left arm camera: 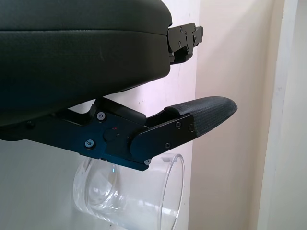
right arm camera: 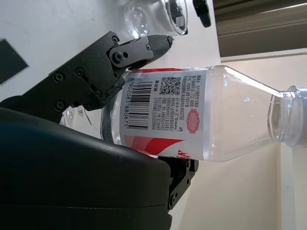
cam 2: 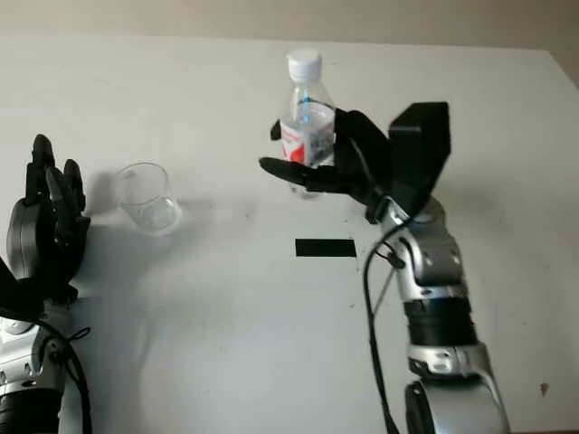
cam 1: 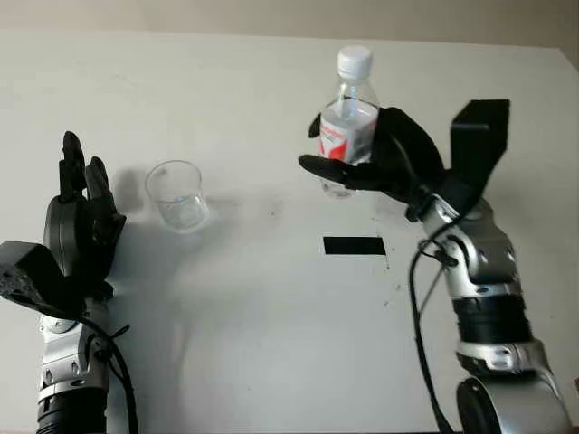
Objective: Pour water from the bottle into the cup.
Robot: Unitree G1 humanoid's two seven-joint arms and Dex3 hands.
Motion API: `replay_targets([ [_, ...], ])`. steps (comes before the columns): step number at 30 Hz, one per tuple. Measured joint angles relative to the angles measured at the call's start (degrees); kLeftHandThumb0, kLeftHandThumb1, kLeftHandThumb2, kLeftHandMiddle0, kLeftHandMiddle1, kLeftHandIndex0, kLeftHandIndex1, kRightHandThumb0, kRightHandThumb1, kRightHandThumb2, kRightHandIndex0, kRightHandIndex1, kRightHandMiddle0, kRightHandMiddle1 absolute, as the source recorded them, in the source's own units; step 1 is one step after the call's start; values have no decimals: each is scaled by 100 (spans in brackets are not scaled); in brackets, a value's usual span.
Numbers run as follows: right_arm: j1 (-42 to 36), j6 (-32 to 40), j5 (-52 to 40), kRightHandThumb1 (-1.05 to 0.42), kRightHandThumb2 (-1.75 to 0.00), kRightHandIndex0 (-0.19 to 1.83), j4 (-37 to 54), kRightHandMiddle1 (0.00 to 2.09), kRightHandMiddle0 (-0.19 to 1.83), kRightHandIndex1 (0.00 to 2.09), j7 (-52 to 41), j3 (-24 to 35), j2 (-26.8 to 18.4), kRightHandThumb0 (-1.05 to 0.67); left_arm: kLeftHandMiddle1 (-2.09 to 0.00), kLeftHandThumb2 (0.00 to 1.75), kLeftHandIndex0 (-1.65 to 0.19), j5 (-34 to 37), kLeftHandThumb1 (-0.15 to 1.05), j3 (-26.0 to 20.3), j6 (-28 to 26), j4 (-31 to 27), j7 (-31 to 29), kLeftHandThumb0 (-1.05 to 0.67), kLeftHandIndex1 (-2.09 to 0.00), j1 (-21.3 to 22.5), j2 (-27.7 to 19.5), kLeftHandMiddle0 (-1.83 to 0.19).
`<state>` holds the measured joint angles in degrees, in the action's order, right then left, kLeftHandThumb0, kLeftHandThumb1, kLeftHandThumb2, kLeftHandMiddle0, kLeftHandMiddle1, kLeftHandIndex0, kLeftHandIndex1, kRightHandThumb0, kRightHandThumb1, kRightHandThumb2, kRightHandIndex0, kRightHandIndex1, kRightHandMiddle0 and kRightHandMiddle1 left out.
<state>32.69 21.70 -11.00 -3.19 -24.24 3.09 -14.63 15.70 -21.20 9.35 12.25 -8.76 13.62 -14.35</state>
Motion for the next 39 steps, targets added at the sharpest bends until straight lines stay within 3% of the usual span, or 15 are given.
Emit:
replay_targets([
  [16, -1173, -31, -180, -105, -49, 145, 433, 209, 100, 209, 590, -31, 393, -41, -5, 75, 18, 29, 105, -5, -114, -57, -89, -69, -5, -17, -10, 13],
  [39, -1371, 56, -169, -105, -45, 129, 542, 209, 86, 209, 1068, 45, 507, -42, -5, 78, 18, 97, 105, -21, -306, -175, -144, -69, -5, -45, -81, 14],
])
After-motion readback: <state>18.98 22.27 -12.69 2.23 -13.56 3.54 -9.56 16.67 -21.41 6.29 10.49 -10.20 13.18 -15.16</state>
